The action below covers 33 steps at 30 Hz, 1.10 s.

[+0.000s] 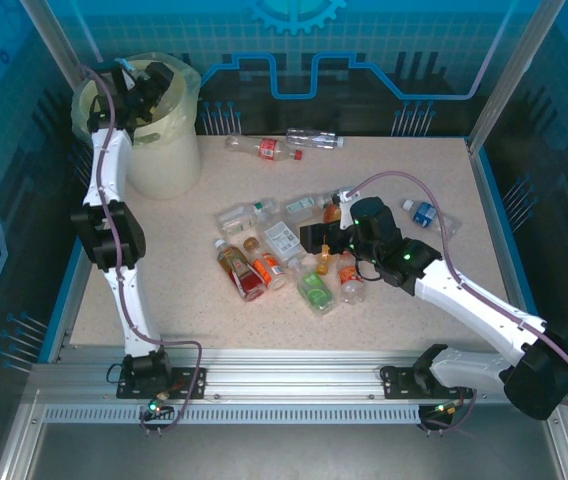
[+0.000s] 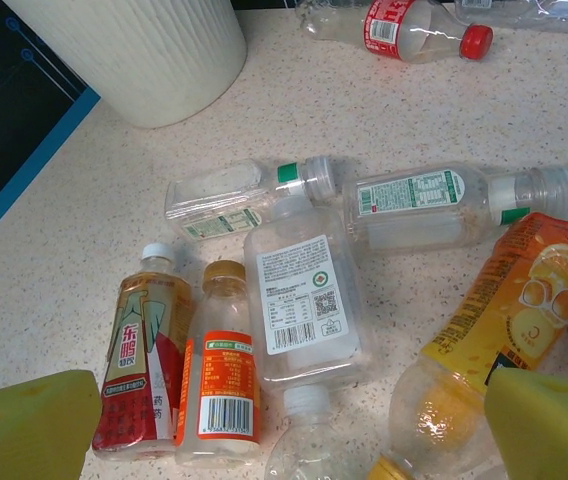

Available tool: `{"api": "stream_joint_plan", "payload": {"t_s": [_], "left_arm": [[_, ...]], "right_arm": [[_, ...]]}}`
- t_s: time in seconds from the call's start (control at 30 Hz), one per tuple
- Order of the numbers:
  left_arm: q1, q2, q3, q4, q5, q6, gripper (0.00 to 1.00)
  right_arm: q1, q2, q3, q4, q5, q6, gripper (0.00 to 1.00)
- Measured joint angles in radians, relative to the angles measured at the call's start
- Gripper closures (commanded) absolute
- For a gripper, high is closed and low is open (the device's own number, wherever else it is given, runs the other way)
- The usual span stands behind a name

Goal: Put the plastic bottles in the bin

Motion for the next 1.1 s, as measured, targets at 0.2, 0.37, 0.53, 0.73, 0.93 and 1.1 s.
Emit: {"api": "stream_joint_plan", "payload": {"t_s": [0.2, 0.37, 0.53, 0.73, 0.93, 1.1], "left_arm": [[-0.002, -0.005, -0.011, -0.003, -0.031, 0.054, 0.01], [-0.002, -0.047, -0.068, -0.02, -0.063, 0.113, 0.01], [-0.002, -0.1, -0.071, -0.046, -0.066, 0.142, 0.01], [-0.007, -0.209, -0.096, -0.053, -0.065, 0.127, 0.01], [-0.046, -0.34, -0.168, -0.053, -0.064, 0.125, 0.01], [-0.101, -0.433, -0.246, -0.058, -0.065, 0.129, 0.01]], "right_arm": [[0.0, 0.0, 0.0, -0.007, 0.008, 0.0, 0.0], [-0.01, 0.0, 0.0, -0.023, 0.042, 0.0, 0.0], [-0.082, 0.0, 0.01, -0.074, 0.064, -0.032, 0.0], [-0.298, 0.0, 0.027, -0.153, 0.056, -0.084, 0.0], [-0.51, 0.041, 0.031, -0.197, 0.028, -0.196, 0.0], [-0.642, 0.113, 0.061, -0.222, 0.003, -0.307, 0.0]]}}
